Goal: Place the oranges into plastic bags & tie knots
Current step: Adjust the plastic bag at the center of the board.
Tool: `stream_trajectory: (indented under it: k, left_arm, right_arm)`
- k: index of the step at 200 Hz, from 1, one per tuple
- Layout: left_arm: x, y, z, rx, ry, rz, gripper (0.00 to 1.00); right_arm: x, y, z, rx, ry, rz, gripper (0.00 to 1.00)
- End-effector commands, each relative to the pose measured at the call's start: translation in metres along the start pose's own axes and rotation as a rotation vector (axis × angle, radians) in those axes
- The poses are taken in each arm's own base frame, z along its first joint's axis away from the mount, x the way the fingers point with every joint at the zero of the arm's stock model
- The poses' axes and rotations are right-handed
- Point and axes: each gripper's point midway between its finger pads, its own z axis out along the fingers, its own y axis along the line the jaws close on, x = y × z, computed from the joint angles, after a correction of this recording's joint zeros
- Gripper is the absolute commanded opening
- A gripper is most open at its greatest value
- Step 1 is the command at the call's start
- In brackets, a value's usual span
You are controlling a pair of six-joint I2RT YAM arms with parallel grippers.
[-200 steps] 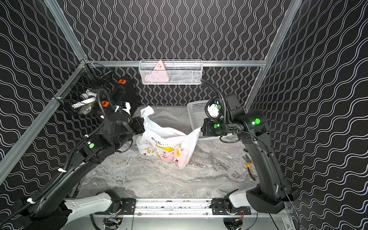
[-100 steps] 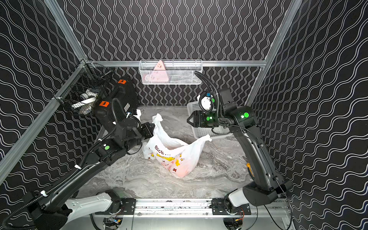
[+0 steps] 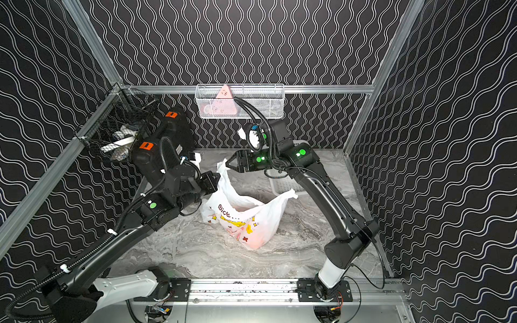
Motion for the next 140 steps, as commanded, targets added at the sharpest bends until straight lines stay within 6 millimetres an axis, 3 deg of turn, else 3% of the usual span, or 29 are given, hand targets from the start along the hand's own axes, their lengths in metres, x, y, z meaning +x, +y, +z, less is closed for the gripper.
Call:
stream_trajectory:
  k: [1,47,90,103,114,128,140]
  left_arm:
    - [-0.007,-0.005,-0.002,0.018,-0.020,-0.009,0.00]
    - [-0.003,-0.005,-0.002,0.028,-0.011,-0.013,0.00]
    - [0.000,-0.005,-0.003,0.033,0.004,0.001,0.00]
    - [0.004,-0.009,-0.005,0.049,0.033,0.029,0.01]
    - [0.006,-0.014,-0.009,0.072,0.059,0.087,0.22]
    - [0.009,-0.020,-0.017,0.117,0.107,0.193,0.64]
    - [0.015,-0.021,-0.021,0.170,0.173,0.273,0.84]
  right_arm:
    - [-0.010,0.009,0.010,-0.028,-0.032,-0.058,0.64]
    - [-0.005,0.002,0.025,0.006,-0.012,-0.050,0.41]
    - [-0.013,-0.004,0.026,0.054,-0.041,-0.037,0.00]
    - [-0.014,-0.003,0.025,0.055,-0.044,-0.036,0.00]
    - [-0.013,-0.001,0.023,0.045,-0.041,-0.036,0.00]
    - [-0.011,0.005,0.020,0.022,-0.031,-0.036,0.00]
    - [-0.009,0.010,0.017,0.003,-0.020,-0.034,0.00]
